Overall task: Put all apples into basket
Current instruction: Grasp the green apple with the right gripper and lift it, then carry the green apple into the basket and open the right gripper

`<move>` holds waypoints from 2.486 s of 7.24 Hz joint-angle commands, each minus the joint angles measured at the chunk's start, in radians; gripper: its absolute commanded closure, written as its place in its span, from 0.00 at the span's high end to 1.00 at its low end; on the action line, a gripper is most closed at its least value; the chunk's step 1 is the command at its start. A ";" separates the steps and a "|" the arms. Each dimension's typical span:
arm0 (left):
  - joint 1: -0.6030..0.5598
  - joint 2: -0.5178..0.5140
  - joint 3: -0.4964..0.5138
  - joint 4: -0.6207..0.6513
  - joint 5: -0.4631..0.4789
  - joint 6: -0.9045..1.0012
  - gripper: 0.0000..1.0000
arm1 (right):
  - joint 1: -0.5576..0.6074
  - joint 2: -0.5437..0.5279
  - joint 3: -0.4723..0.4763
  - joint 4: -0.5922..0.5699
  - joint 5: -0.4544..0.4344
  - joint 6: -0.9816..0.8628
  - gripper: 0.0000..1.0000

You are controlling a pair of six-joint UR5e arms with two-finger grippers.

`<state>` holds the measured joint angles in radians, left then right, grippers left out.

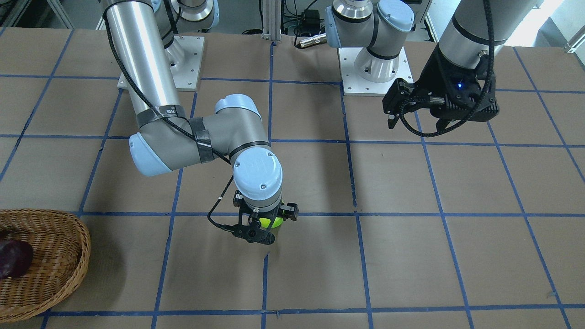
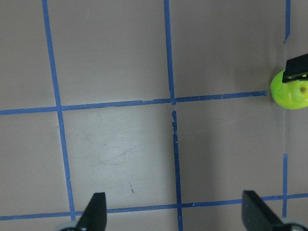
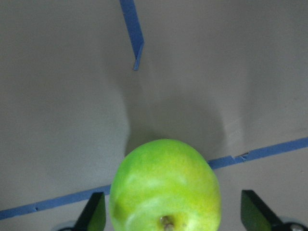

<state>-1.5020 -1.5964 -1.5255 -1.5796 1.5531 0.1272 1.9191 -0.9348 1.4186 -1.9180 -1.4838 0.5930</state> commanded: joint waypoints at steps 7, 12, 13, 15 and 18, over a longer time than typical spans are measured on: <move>0.006 0.003 0.004 0.000 -0.001 0.000 1.00 | -0.073 -0.098 -0.033 0.012 -0.015 -0.051 0.00; 0.006 0.004 0.005 0.000 0.001 0.000 1.00 | -0.521 -0.243 -0.032 0.146 -0.197 -0.653 0.00; 0.006 0.006 0.004 -0.002 0.001 0.000 1.00 | -0.595 -0.225 -0.017 0.130 -0.207 -0.755 0.00; 0.006 0.006 0.004 -0.002 0.001 0.000 1.00 | -0.630 -0.159 -0.023 0.096 -0.210 -0.788 0.00; 0.006 0.006 0.005 -0.002 0.001 0.000 1.00 | -0.644 -0.108 -0.029 0.007 -0.211 -0.797 0.00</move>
<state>-1.4957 -1.5912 -1.5209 -1.5815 1.5545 0.1273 1.2793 -1.0623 1.3912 -1.8802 -1.6928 -0.1968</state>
